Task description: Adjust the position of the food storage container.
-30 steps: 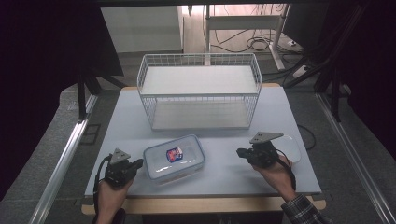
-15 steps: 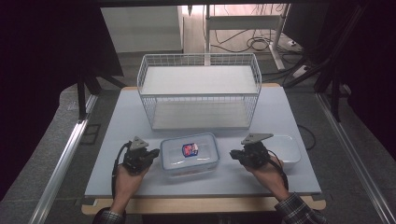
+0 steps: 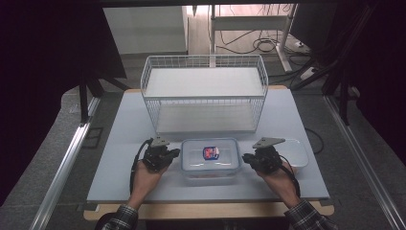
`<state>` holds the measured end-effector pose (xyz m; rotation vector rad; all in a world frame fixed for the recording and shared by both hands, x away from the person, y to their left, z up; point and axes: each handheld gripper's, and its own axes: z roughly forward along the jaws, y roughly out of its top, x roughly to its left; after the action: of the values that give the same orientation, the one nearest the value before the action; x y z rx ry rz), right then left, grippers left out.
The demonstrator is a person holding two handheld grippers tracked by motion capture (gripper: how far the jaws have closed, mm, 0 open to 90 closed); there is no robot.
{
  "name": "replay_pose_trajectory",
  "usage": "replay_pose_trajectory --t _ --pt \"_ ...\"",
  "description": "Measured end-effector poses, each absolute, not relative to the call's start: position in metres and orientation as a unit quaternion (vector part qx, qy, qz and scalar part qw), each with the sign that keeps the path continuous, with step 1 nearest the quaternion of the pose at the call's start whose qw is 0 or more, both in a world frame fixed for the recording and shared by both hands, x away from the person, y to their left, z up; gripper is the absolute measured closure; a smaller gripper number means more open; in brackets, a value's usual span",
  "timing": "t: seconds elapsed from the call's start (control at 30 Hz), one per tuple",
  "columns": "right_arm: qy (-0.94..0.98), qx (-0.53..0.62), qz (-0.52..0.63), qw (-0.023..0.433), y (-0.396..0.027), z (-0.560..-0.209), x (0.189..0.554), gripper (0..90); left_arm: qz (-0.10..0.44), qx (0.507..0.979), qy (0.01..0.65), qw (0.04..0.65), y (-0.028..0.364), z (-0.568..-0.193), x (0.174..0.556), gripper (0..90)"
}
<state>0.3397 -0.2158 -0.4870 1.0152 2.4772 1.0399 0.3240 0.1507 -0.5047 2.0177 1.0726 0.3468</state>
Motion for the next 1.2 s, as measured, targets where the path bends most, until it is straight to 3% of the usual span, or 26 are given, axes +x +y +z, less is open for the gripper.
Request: replay_pose_trajectory --t 0.27,0.33,0.37,0.4,0.43,0.53,0.6,0.63,0.67,0.77,1.0,1.2 --pt "0.855 0.347 0.355 0.148 -0.219 -0.483 0.335 80.8 0.143 0.801 0.417 0.405 0.158 -0.501 0.319 83.1" --pt "0.851 0.351 0.360 0.151 -0.224 -0.480 0.334 76.2 0.151 0.798 0.417 0.407 0.162 -0.499 0.315 76.4" --pt "0.844 0.356 0.370 0.154 -0.229 -0.478 0.333 70.1 0.154 0.792 0.421 0.414 0.167 -0.496 0.309 67.5" --pt "0.844 0.356 0.370 0.154 -0.229 -0.478 0.333 70.1 0.154 0.792 0.421 0.414 0.167 -0.496 0.309 62.9" --pt "0.836 0.362 0.381 0.156 -0.234 -0.476 0.333 63.8 0.152 0.789 0.423 0.418 0.170 -0.496 0.307 58.6" --pt "0.831 0.361 0.392 0.157 -0.238 -0.474 0.332 57.4 0.153 0.784 0.427 0.425 0.178 -0.494 0.300 50.8" --pt "0.828 0.357 0.404 0.156 -0.239 -0.472 0.330 45.6 0.150 0.786 0.417 0.431 0.182 -0.493 0.293 37.9" --pt "0.828 0.357 0.404 0.156 -0.239 -0.472 0.330 45.6 0.150 0.786 0.417 0.431 0.182 -0.493 0.293 33.8" --pt "0.826 0.352 0.413 0.150 -0.238 -0.472 0.329 37.3 0.149 0.788 0.410 0.435 0.182 -0.493 0.292 29.9" --pt "0.824 0.344 0.427 0.142 -0.237 -0.472 0.328 27.7 0.145 0.791 0.399 0.440 0.183 -0.494 0.286 20.9" --pt "0.824 0.333 0.440 0.131 -0.236 -0.474 0.320 10.6 0.157 0.793 0.399 0.433 0.188 -0.499 0.278 7.7" --pt "0.823 0.336 0.443 0.118 -0.239 -0.479 0.316 5.3 0.175 0.807 0.381 0.415 0.186 -0.508 0.269 4.0"
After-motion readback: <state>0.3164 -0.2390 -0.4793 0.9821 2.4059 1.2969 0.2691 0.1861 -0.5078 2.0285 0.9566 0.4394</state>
